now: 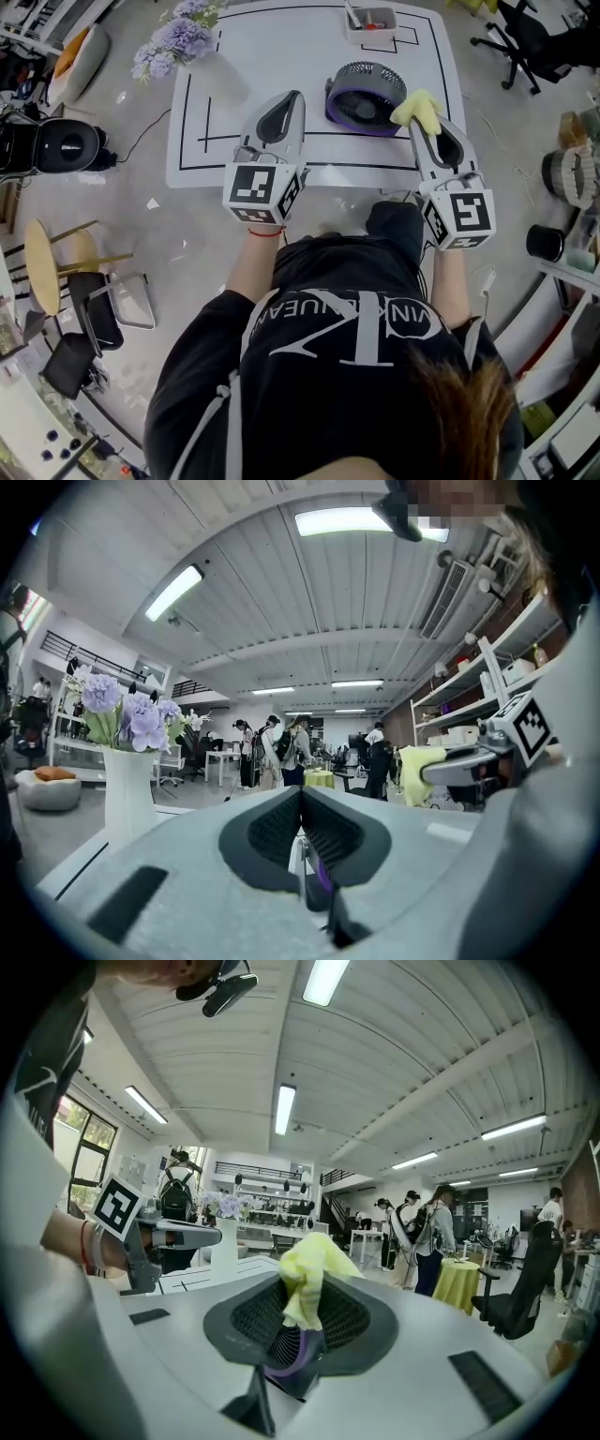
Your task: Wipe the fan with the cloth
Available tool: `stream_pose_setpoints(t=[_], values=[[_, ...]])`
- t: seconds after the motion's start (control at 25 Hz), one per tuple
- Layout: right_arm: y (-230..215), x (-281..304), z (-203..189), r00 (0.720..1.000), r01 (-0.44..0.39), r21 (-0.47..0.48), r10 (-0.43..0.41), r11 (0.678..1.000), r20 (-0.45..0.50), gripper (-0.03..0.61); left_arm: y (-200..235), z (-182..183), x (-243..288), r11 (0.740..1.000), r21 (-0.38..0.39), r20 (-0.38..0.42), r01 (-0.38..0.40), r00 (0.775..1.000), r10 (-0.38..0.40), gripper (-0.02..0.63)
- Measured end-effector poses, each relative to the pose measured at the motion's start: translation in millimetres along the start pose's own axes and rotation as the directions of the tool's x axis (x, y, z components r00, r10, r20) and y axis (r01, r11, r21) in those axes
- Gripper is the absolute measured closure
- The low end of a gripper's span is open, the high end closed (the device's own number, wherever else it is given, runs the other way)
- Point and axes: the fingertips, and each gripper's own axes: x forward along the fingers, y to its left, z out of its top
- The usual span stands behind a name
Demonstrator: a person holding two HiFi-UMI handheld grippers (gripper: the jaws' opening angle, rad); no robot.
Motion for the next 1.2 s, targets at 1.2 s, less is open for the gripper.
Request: stream_pose_setpoints(t=[1.2], values=[[8.4, -33.1, -11.1, 0.998, 0.056, 0.045, -0.056, 0.997, -0.006, 0.489, -16.2, -6.2, -20.3, 0.997, -0.051, -0.026, 0.052, 0.998, -0.054, 0.603]])
